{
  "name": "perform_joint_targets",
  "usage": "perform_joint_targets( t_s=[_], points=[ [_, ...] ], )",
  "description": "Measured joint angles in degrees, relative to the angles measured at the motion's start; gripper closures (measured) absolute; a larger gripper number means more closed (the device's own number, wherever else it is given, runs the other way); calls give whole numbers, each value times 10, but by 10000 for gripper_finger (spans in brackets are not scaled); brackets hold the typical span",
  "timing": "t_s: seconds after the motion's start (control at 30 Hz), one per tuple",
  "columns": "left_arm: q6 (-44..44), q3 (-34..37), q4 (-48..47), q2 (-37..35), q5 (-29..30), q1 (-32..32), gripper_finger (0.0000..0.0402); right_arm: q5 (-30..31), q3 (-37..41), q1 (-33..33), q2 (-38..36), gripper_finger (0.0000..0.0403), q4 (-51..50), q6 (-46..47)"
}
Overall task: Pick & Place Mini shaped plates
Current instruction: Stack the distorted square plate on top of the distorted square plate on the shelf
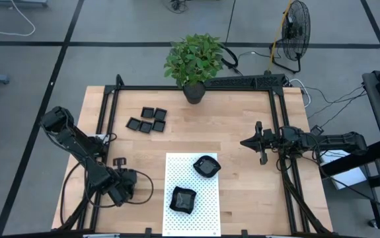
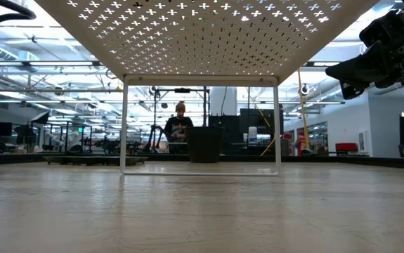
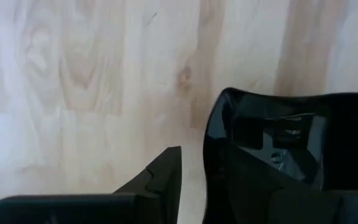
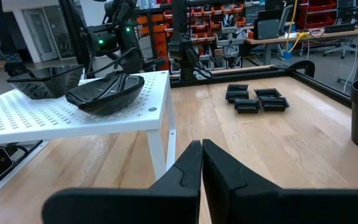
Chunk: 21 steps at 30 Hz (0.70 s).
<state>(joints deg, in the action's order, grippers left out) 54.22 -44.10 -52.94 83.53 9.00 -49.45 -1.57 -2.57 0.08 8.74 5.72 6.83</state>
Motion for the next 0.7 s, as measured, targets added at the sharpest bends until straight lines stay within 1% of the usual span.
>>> perform_joint_targets(
  t_s=[0.07, 0.13, 0.4, 0.6, 0.7],
  points=[
    [3, 0, -4, 0, 0, 0, 286, 0, 0, 0, 0, 403, 0, 0],
    [3, 0, -3, 0, 0, 0, 297, 0, 0, 0, 0, 403, 0, 0],
    [0, 0, 5, 0, -5, 0, 391, 0, 0, 0, 0, 403, 0, 0],
    [-15, -2, 4, -1, 2, 0, 390, 0, 0, 0, 0, 403, 0, 0],
    [-37, -17, -4, 0, 21, 0, 397, 0, 0, 0, 0, 403, 0, 0]
  ],
)
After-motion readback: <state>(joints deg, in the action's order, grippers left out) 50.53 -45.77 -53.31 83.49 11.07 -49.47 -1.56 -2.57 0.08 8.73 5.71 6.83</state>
